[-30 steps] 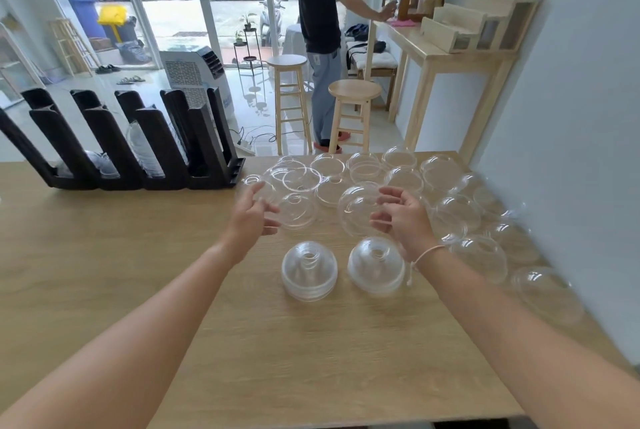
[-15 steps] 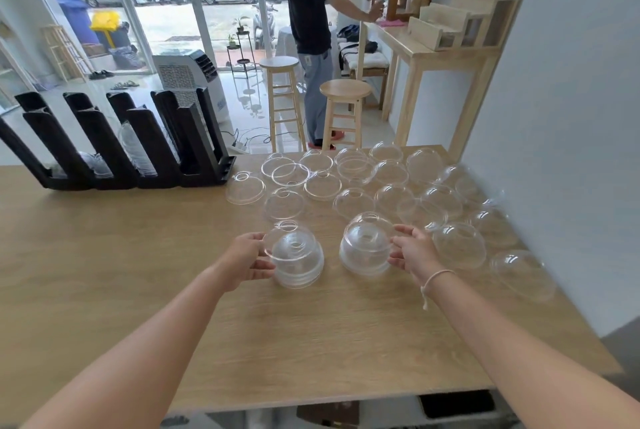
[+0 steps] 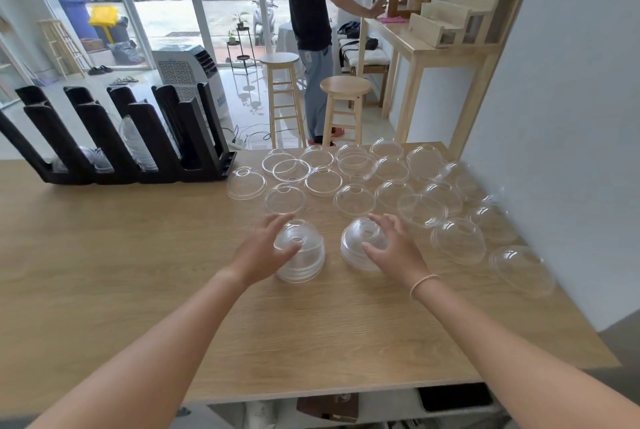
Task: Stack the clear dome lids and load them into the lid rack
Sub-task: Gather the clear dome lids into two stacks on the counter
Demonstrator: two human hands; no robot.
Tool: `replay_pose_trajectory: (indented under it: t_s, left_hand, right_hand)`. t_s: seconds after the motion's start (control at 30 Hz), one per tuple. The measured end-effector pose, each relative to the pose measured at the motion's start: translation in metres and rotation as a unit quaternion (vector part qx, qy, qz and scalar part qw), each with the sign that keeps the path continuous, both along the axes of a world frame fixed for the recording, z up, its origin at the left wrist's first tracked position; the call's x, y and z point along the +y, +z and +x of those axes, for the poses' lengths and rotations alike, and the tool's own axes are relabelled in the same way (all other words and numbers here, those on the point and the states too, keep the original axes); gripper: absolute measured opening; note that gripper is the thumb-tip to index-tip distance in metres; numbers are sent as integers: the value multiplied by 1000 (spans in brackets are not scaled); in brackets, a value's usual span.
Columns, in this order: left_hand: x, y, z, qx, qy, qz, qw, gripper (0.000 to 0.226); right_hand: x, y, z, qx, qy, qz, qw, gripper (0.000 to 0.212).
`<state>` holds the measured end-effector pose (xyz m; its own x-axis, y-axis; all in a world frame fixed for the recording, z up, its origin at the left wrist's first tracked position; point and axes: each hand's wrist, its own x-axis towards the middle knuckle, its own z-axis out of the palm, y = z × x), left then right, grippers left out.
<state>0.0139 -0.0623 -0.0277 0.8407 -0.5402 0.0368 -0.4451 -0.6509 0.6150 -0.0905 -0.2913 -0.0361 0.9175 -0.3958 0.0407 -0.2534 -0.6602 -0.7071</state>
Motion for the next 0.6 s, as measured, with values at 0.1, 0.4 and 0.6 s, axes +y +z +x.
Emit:
replay_pose_trajectory:
  t_s: [0.1,0.4,0.6]
  left_hand:
    - [-2,-5,-3,-6,-41,70,997,72]
    - [-5,-16,-11,-86,-12,84,993,69]
    - [-2,-23,-16,-67,-27,88,994,65]
  right_hand:
    - [2,-10,1,27,35,-68,997,61]
    - [6,-21,1,6,33,-129,991,62]
    - [10,-21,6,7,23,-134,991,59]
